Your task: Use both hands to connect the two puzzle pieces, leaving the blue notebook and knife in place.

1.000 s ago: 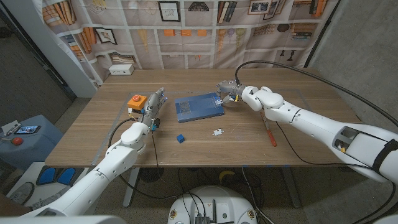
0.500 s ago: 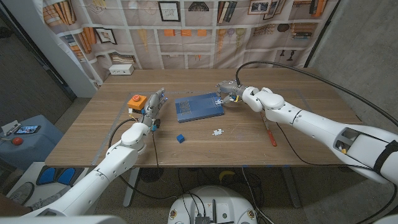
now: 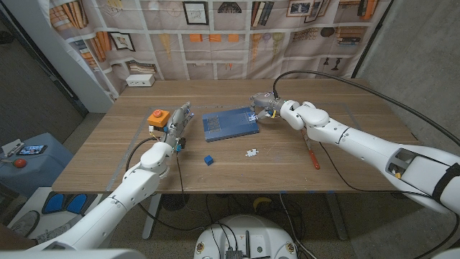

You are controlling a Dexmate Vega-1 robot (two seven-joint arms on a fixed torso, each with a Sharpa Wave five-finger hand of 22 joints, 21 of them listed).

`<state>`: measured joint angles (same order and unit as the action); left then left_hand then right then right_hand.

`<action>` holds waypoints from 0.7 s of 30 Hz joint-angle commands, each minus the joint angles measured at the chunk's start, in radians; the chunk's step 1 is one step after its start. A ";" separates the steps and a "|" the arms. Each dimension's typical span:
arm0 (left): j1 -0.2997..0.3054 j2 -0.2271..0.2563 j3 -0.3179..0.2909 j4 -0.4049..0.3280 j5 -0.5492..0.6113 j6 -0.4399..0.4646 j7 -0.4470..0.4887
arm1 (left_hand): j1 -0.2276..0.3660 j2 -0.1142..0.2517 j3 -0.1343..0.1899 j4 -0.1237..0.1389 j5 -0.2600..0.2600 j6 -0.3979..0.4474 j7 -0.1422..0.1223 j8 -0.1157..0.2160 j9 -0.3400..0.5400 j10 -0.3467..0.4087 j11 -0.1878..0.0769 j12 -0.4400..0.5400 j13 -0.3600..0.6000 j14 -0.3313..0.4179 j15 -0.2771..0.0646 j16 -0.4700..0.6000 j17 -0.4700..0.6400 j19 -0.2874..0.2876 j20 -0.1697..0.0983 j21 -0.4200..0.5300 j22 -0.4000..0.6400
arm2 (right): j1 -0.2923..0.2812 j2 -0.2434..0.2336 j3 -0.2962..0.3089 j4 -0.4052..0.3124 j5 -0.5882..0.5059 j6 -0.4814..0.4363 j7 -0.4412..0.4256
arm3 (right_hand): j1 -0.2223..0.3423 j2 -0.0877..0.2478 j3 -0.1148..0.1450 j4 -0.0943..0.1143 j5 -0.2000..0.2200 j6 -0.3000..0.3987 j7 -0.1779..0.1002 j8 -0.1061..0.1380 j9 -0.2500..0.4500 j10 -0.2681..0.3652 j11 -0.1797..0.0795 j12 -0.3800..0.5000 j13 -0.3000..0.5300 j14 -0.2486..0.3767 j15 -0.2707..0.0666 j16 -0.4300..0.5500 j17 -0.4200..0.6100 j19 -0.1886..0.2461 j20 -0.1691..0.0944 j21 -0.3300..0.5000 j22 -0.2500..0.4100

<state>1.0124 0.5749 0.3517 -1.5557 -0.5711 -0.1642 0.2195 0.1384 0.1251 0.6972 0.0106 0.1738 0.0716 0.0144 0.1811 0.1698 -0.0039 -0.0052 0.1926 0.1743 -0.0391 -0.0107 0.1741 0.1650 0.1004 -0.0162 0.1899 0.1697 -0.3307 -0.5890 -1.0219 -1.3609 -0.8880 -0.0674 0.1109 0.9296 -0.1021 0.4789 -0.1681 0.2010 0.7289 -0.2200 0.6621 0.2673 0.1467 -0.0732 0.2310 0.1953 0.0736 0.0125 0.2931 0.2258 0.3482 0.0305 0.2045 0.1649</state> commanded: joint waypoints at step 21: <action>-0.008 -0.005 0.003 0.015 -0.005 0.002 -0.005 | -0.011 0.061 0.007 -0.003 0.001 0.008 0.001 0.001 0.005 0.002 -0.003 -0.001 0.003 0.000 0.001 0.006 0.005 0.000 0.002 0.004 0.003 | 0.024 0.001 0.002 -0.038 -0.002 -0.025 0.117 | 0.017 -0.015 -0.033 0.009 0.006 -0.178 0.000 -0.081 -0.022 -0.050 0.020 -0.032 0.003 -0.060 0.054 -0.029 0.012 -0.046 0.031 -0.021 0.005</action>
<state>1.0083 0.5717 0.3534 -1.5470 -0.5731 -0.1640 0.2170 0.1384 0.1251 0.6998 0.0080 0.1739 0.0716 0.0144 0.1811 0.1698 -0.0039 -0.0052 0.1926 0.1743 -0.0392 -0.0107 0.1742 0.1650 0.1005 -0.0162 0.1899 0.1697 -0.3207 -0.5892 -1.0222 -1.3801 -0.8921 -0.0774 0.1587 0.9399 -0.1129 0.4547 -0.1590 0.2010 0.5805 -0.2199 0.5965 0.2474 0.1014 -0.0572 0.1993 0.1954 0.0296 0.0564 0.2698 0.2340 0.3188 0.0592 0.1899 0.1649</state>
